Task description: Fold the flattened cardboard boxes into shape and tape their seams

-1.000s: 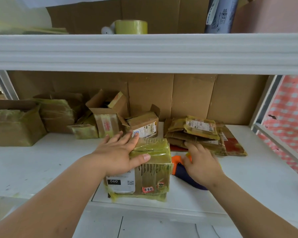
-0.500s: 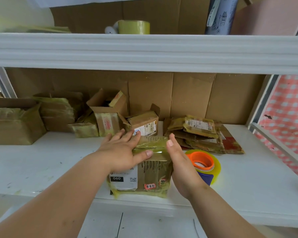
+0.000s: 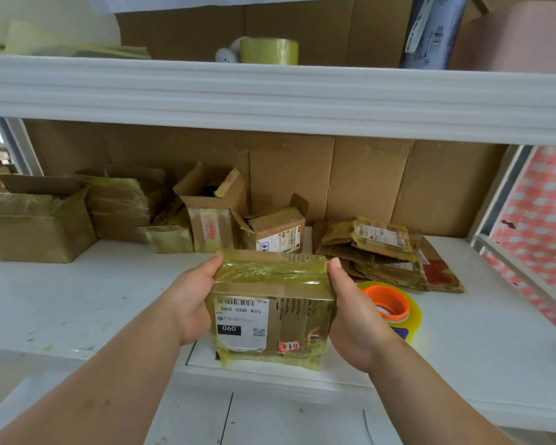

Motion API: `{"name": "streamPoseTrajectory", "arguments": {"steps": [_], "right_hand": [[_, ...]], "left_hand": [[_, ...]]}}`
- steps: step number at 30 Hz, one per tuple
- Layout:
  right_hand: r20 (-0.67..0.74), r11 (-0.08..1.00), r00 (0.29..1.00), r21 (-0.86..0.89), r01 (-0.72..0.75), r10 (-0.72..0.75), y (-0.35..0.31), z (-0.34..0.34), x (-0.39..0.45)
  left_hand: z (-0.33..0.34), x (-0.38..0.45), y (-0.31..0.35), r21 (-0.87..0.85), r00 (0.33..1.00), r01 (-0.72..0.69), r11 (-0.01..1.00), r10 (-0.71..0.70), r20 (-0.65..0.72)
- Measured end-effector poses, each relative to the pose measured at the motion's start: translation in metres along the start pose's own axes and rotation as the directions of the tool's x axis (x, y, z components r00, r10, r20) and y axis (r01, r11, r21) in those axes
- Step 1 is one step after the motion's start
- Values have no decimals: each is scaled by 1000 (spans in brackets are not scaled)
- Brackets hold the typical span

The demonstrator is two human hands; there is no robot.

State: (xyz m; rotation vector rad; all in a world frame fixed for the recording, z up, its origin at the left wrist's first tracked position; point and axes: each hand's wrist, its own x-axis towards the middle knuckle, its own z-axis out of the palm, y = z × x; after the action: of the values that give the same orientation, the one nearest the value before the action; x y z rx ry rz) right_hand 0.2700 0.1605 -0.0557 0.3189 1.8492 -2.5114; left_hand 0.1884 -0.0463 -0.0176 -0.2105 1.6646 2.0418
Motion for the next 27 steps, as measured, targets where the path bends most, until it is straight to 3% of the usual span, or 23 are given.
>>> {"name": "streamPoseTrajectory", "arguments": {"steps": [5,10,12,17,20,24,27], "right_hand": [[-66,993,992,-44,-107,104,-3,0,4],[-178,975,983,-205,-85,48,-8,-19,15],[-196,970,981,-239,-45,-2,-10,-25,18],[-96,960,995,-277,-32,6,-5,-24,25],[-78,930,995,-365,31,-63,-8,-23,20],[-38,855,977,-492,164,-210,-11,-12,10],[-39,810,937,-515,279,-348,-12,-7,2]], "left_hand": [[-2,-4,3,72,1000,6,997,-7,20],[-8,4,5,454,990,-56,889,107,-89],[-18,21,2,529,969,-79,845,189,-157],[-21,26,5,549,927,-195,813,335,-167],[-16,19,13,522,902,-234,820,383,-198],[-15,22,22,357,942,-295,886,332,-46],[-14,25,22,351,951,-304,886,305,53]]}}
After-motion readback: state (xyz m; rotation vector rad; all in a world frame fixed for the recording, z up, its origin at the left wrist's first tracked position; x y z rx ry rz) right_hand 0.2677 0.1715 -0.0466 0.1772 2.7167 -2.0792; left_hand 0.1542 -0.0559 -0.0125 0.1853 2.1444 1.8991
